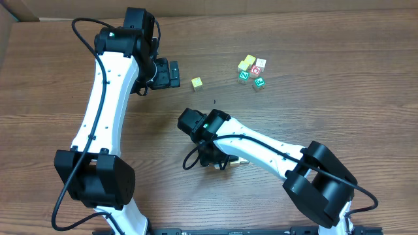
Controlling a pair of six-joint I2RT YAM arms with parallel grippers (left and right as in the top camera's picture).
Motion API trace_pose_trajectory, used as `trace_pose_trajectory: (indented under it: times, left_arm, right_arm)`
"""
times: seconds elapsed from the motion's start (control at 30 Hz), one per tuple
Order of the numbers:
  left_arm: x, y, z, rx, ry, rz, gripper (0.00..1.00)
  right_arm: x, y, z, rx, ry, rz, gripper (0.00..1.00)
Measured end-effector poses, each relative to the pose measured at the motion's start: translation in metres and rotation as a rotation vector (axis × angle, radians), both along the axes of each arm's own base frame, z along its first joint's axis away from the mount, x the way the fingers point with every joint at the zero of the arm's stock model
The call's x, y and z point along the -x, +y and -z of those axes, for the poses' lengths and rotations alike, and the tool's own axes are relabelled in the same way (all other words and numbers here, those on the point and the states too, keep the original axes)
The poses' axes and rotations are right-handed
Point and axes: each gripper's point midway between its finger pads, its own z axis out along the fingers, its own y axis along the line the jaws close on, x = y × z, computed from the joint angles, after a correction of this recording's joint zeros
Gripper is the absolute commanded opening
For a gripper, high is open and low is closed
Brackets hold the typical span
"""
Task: Flip 3 blocks
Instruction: 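Carry the L block and place it beside the K block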
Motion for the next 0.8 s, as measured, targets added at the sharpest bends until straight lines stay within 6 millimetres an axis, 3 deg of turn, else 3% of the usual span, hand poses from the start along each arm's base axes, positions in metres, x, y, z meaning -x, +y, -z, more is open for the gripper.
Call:
trace_pose_trajectory:
  times: [0.1, 0.3, 0.37, 0.5, 0.6, 0.7, 0.8]
  left_arm:
    - [0.000, 0.000, 0.000, 0.000, 0.000, 0.000, 1.00]
    - [0.000, 0.000, 0.000, 0.000, 0.000, 0.000, 1.00]
    - [0.000, 0.000, 0.000, 0.000, 0.000, 0.000, 1.00]
    - [0.000, 0.000, 0.000, 0.000, 0.000, 0.000, 1.00]
    - [0.000, 0.000, 0.000, 0.000, 0.000, 0.000, 1.00]
    - [0.000, 0.000, 0.000, 0.000, 0.000, 0.000, 1.00]
    - [0.000, 0.000, 0.000, 0.000, 0.000, 0.000, 1.00]
  right_arm:
    - [0.000, 0.000, 0.000, 0.001, 0.001, 0.005, 0.76]
    - [0.003, 0.003, -0.001, -0.018, 0.021, -0.025, 0.62]
    - [0.003, 0.009, -0.005, -0.045, 0.026, -0.043, 0.53]
    - [0.005, 0.017, -0.020, -0.087, 0.031, -0.075, 0.19]
    - [0.015, 0.010, -0.027, -0.065, 0.065, -0.079, 0.06]
    - [0.027, 0.006, -0.026, -0.039, 0.094, -0.096, 0.04]
    - [0.030, 0.018, -0.022, -0.067, 0.073, -0.126, 0.04]
